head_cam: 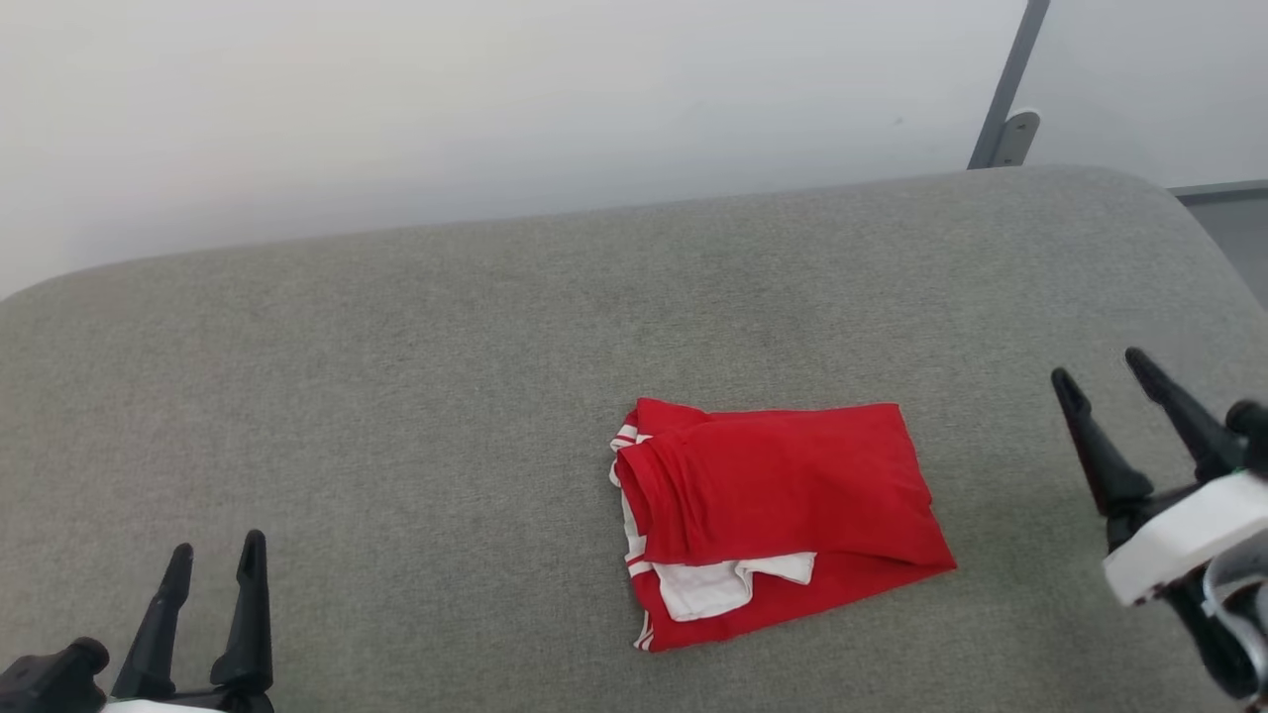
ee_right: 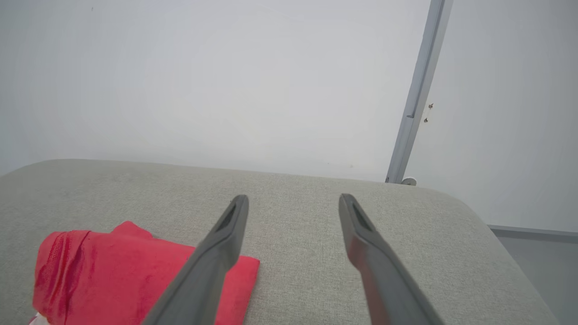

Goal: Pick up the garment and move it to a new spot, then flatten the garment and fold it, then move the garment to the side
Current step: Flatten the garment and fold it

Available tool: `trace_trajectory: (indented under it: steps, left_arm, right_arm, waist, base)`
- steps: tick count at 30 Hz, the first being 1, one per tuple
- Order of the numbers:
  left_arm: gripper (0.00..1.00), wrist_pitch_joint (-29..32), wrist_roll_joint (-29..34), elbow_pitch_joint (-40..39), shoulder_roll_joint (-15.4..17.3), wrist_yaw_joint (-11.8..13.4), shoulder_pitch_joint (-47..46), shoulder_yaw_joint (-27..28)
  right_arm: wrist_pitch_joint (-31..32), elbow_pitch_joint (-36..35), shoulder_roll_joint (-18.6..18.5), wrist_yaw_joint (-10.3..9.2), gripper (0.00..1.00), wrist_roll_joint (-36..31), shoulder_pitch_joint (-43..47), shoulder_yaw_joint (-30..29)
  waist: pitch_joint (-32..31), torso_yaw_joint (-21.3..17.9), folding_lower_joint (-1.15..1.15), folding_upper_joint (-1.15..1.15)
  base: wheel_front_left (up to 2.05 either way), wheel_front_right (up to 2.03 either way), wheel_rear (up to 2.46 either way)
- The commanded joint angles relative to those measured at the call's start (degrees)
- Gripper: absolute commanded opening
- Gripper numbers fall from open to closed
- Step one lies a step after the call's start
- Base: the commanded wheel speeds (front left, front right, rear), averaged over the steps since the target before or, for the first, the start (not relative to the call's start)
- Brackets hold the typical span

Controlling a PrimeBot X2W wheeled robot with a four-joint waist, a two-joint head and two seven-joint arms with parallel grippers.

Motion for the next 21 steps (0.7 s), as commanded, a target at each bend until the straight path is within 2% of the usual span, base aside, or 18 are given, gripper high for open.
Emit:
trace_trajectory:
  steps: [1,5,10,13,21]
  left_arm:
    - [1.00,-0.27,0.98,-0.23,-0.31,-0.16,0.47,0.64]
    - [1.00,-0.27,3.17,-0.51,-1.91,-0.16,0.92,3.05]
    - [1.00,-0.27,5.33,-0.50,-4.19,-0.16,1.22,5.37]
    - [1.00,-0.27,6.28,-0.64,-5.67,-0.16,1.34,6.59]
    - [1.00,-0.27,7.41,-0.32,-7.04,-0.16,1.05,7.40]
  right_arm:
    - [-1.91,1.10,0.61,-0.02,1.00,-1.14,0.62,0.53]
    - [-5.88,3.88,1.81,-0.02,1.00,-3.38,0.43,1.30]
    - [-7.36,5.50,3.34,-0.02,1.00,-5.67,0.74,2.08]
    - [-7.39,3.58,5.25,-0.02,1.00,-6.81,1.74,0.13]
    - [-7.40,1.45,7.66,-0.02,1.00,-7.97,4.78,-2.67]
  waist:
    - [-0.22,-0.29,0.00,0.00]
    - [-0.50,-0.62,0.00,0.00]
    - [-0.87,-0.59,0.00,0.00]
    - [-0.97,-0.06,0.00,0.00]
    - [-1.24,1.69,0.00,0.00]
  base:
    - [0.00,0.00,0.00]
    - [0.00,0.00,0.00]
    - [0.00,0.00,0.00]
    - [0.00,0.00,0.00]
    - [0.00,0.00,0.00]
